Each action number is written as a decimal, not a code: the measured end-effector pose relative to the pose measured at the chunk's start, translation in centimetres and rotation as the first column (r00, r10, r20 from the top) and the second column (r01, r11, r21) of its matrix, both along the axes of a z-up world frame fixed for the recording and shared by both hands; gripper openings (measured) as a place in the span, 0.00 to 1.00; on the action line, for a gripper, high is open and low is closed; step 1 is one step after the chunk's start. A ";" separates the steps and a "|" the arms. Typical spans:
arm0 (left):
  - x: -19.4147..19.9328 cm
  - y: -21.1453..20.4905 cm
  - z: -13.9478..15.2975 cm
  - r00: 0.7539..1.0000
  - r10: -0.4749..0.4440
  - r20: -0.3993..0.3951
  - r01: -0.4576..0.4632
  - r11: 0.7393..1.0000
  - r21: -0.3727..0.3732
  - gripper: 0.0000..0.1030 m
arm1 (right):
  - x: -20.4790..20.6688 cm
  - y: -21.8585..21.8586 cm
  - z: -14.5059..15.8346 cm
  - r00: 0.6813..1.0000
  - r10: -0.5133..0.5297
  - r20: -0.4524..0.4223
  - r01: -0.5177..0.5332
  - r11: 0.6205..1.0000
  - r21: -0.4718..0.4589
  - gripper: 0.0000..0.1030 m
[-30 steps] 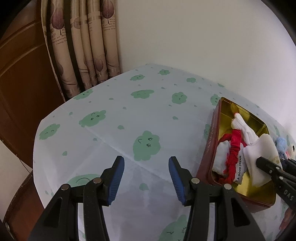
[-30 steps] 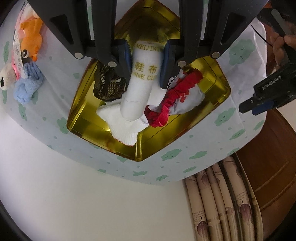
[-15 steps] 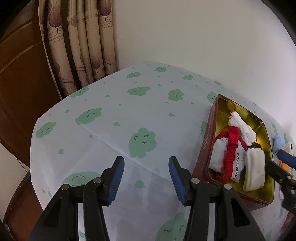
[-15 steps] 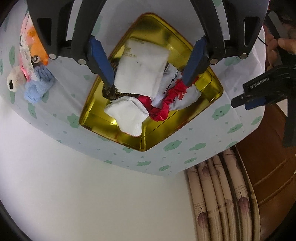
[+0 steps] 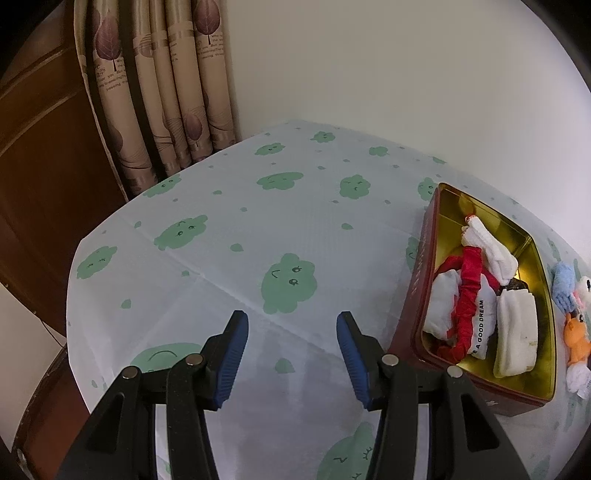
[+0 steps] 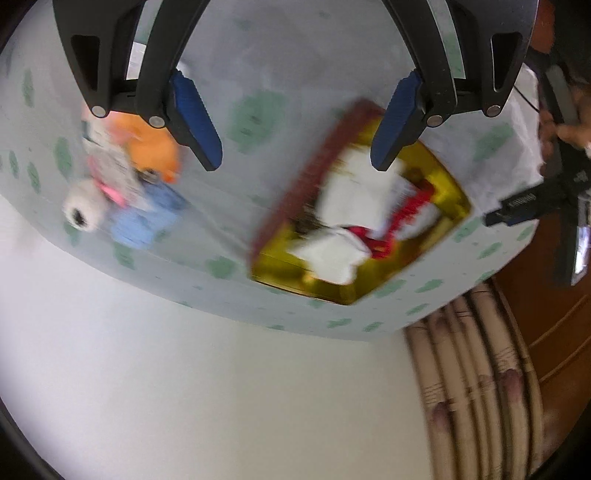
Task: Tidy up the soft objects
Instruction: 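Carry the white towel roll into the gold tin and open the right tool, then grasp the pink wet-wipes pack with the right tool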
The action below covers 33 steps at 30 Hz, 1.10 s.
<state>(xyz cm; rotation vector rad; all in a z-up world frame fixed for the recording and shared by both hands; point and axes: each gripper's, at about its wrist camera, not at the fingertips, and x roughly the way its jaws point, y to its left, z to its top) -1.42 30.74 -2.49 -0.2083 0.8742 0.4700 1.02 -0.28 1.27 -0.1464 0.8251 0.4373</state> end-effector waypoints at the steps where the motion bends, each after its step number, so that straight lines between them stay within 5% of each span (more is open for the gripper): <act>1: 0.0 0.0 0.0 1.000 0.002 0.000 -0.002 1.000 0.001 0.50 | 0.1 -1.1 -0.2 1.000 -0.018 0.000 0.018 1.000 -0.007 0.78; 12: 0.1 -0.2 0.1 1.000 0.008 0.005 -0.009 0.999 0.053 0.49 | 1.4 -13.1 -3.1 0.958 -0.282 -0.057 0.278 0.958 -0.070 0.78; 31: 0.4 -3.8 1.7 0.997 -0.059 0.046 0.051 0.985 0.165 0.49 | 5.3 -14.7 -8.4 0.927 -0.351 -0.130 0.343 0.936 -0.078 0.79; 33: 0.3 -4.7 2.5 0.995 -0.077 0.061 0.065 0.982 0.180 0.49 | 5.4 -14.9 -8.6 0.933 -0.339 -0.124 0.334 0.941 -0.056 0.72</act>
